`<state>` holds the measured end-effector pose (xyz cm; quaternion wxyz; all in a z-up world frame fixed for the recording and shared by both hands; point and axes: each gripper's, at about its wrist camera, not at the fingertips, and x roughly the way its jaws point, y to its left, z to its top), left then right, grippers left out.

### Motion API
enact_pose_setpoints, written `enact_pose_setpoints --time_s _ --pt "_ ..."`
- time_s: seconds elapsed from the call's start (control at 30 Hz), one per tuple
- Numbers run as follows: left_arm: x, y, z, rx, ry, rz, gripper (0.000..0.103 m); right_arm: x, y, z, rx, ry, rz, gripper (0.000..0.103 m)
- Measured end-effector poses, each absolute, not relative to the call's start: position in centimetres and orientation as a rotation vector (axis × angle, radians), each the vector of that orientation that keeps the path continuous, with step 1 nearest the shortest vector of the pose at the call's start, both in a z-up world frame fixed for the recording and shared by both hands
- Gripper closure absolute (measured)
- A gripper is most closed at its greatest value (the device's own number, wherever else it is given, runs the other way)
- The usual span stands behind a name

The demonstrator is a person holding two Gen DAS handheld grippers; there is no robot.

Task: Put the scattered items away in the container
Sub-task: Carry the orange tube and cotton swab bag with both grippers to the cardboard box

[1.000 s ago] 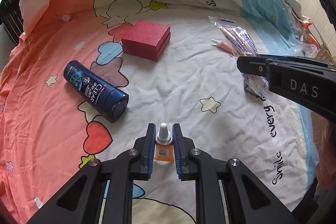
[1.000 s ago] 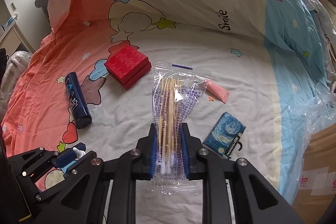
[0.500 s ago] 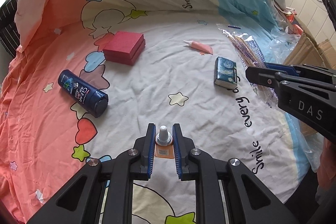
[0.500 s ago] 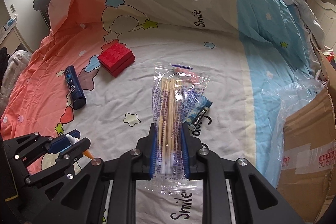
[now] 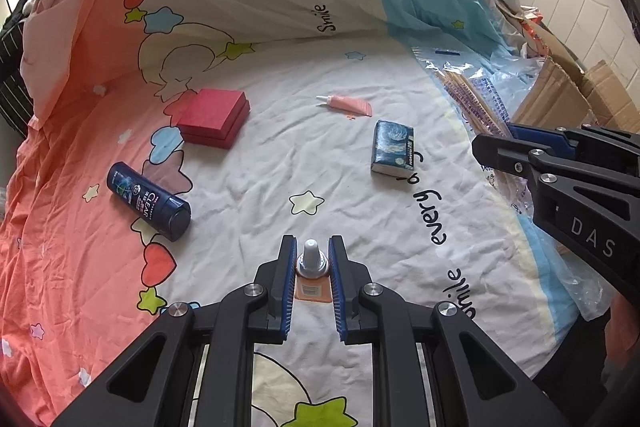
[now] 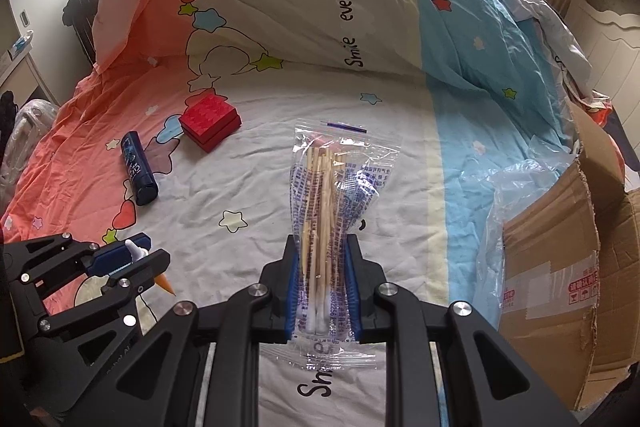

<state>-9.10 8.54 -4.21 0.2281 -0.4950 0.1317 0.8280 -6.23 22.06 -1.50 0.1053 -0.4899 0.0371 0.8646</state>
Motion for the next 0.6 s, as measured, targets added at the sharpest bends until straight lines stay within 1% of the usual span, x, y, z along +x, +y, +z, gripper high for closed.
enact_pose_setpoints --time_s 0.6 --pt "-5.5 15.5 -0.9 -1.241 0.450 2.180 0.087 1.0 26.4 2.4 -1.356 0.144 2.465 0.084"
